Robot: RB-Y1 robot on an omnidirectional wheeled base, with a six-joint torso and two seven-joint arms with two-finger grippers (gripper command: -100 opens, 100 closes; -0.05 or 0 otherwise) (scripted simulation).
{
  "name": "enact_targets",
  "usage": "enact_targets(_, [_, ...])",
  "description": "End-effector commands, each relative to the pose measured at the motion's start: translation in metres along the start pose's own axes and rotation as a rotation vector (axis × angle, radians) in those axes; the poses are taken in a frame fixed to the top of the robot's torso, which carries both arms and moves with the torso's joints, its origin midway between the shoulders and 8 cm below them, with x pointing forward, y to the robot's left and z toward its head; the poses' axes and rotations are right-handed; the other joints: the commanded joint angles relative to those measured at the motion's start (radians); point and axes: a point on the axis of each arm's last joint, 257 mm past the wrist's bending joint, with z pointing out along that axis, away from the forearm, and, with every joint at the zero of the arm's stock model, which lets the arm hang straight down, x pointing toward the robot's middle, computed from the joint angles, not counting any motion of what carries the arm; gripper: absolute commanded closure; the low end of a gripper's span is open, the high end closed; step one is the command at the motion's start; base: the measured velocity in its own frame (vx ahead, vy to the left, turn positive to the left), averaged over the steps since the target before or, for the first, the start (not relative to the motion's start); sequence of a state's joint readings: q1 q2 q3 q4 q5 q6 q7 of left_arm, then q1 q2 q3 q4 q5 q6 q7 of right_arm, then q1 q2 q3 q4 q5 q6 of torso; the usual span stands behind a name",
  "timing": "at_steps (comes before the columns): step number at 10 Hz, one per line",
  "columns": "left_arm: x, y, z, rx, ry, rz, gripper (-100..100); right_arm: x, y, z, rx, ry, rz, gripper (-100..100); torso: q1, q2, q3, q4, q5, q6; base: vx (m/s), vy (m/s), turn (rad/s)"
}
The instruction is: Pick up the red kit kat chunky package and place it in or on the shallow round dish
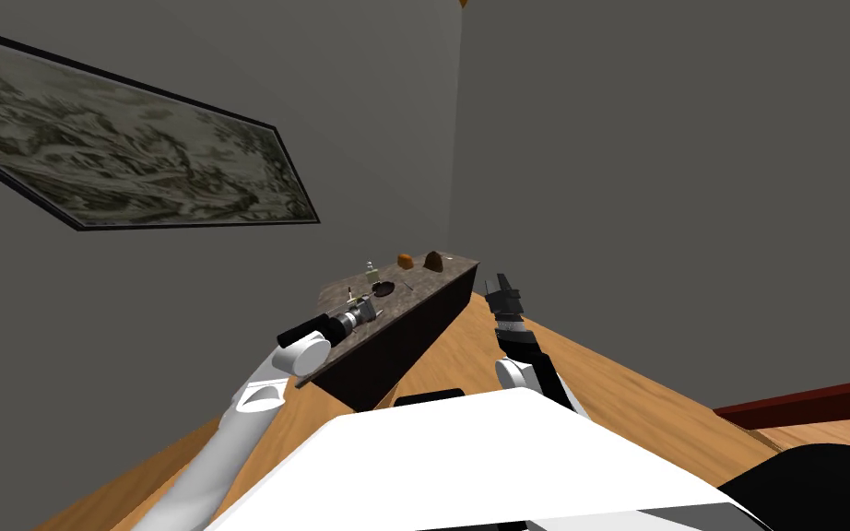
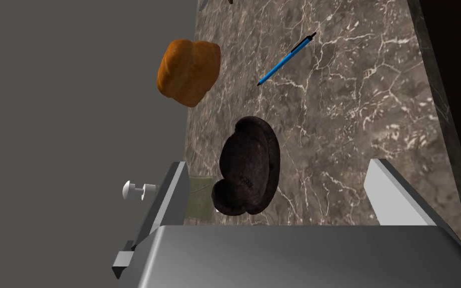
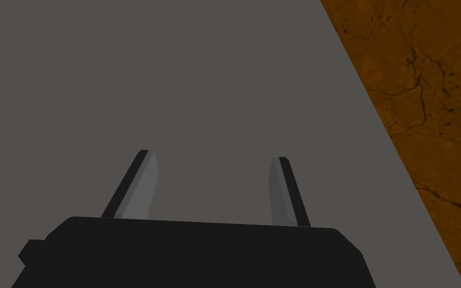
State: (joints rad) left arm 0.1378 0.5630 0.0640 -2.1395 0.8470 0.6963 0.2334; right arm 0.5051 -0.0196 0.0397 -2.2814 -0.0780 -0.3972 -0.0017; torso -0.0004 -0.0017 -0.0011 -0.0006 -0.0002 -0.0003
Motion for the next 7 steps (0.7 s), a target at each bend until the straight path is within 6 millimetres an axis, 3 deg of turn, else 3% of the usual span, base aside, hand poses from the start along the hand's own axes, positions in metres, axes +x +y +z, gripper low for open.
enact_targets(1, [-0.014,0.009,0.001,-0.059,-0.024,-0.023,-100,0.000,0.000,0.000,0.000,0.000,0.000,0,0.000,0.000,0.000,0.000,0.000,0.000,0.043,-0.016,-0.058])
enact_targets(3, [-0.017,0.019,0.000,-0.100,-0.035,-0.024,-100,0.000,0.000,0.000,0.000,0.000,0.000,0,0.000,-0.001,-0.001,0.000,0.000,0.000,0.030,-0.012,-0.014])
enact_targets(6, [-0.052,0.039,-0.005,-0.221,-0.105,-0.074,-100,0.000,0.000,0.000,0.000,0.000,0.000,0,0.000,-0.001,-0.001,0.000,0.000,0.000,0.046,-0.013,-0.060])
enact_targets(7, [-0.054,0.046,-0.007,-0.249,-0.112,-0.074,-100,0.000,0.000,0.000,0.000,0.000,0.000,0,0.000,-0.002,-0.001,0.000,0.000,0.000,0.041,-0.006,-0.038])
